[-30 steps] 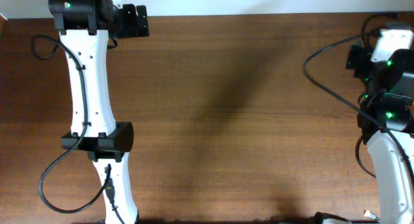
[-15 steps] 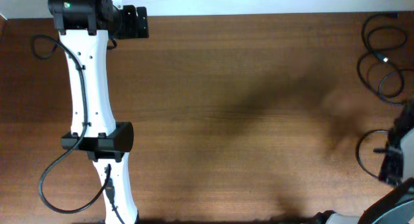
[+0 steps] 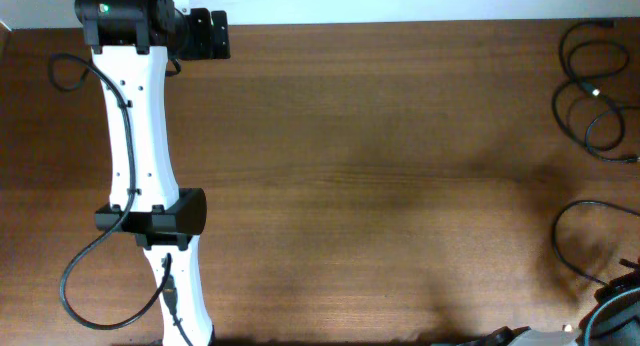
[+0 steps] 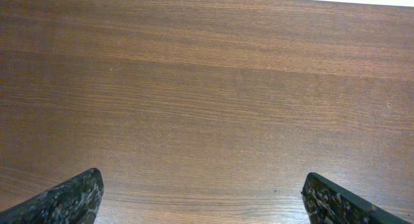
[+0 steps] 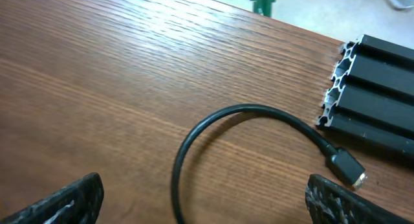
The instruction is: Untangle cables
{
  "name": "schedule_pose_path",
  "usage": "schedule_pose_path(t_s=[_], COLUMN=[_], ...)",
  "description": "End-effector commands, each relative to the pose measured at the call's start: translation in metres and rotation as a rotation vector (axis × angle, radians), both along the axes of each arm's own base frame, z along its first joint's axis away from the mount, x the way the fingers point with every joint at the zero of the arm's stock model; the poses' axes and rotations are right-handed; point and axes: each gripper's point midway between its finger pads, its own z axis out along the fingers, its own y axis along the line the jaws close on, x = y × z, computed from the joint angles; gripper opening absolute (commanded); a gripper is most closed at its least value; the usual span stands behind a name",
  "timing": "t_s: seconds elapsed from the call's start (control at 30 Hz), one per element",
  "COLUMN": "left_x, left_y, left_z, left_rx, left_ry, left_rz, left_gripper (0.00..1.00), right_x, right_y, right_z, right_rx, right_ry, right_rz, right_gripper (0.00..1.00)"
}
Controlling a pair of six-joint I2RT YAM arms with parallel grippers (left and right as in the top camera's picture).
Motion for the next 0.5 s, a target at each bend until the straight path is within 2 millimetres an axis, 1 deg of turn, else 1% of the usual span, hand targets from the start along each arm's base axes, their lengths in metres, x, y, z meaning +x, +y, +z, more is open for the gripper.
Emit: schedule_pose_path(t_s=[0.0, 0.07, 0.1, 0.17, 0.2, 0.23, 0.27, 0.4, 0.43, 0.47], left_x=[-0.001, -0.001, -0.001, -0.001, -0.001, -0.001, -0.001, -0.001, -0.001, -0.001], left_y=[0.001, 0.001, 0.0, 0.001, 0.001, 0.001, 0.001, 0.001, 0.001, 0.001], left_z=[0.003, 0.003, 0.003, 0.003, 0.003, 0.003, 0.003, 0.003, 0.003, 0.003], left_rx=[0.004, 0.004, 0.004, 0.004, 0.004, 0.004, 0.005, 0.005, 0.005, 0.005], left_ry=[-0.006, -0.006, -0.006, -0.006, -0.006, -0.006, -0.006, -0.006, -0.006, -0.006], left_rz=[-0.013, -0.013, -0.014, -0.013, -0.013, -0.013, -0.013, -0.013, -0.013, -0.014], left_gripper=[0.99, 0.99, 0.99, 0.99, 0.99, 0.99, 0.99, 0.99, 0.99, 0.99], right_x=[-0.003, -0.002, 0.0, 0.001, -0.002, -0.004, -0.005, -0.01, -0.011, -0.01], right_y=[0.002, 0.0, 0.0, -0.002, -0.005, -0.004, -0.002, 0.001, 0.002, 0.001], right_z=[-0.017, -0.027, -0.029, -0.03, -0.029, -0.031, -0.033, -0.04, -0.041, -0.041], right_rx=[0.04, 0.05, 0.054, 0.044, 0.032, 0.032, 0.04, 0.045, 0.045, 0.043], right_ry=[0.029, 0.033, 0.027, 0.023, 0.039, 0.044, 0.04, 0.04, 0.04, 0.038], right_rz=[-0.016, -0.007, -0.007, -0.008, -0.006, -0.009, -0.014, -0.026, -0.026, -0.026], right_gripper=[0.98, 0.95, 0.92, 0.9, 0.86, 0.28, 0.04, 0.04, 0.06, 0.3])
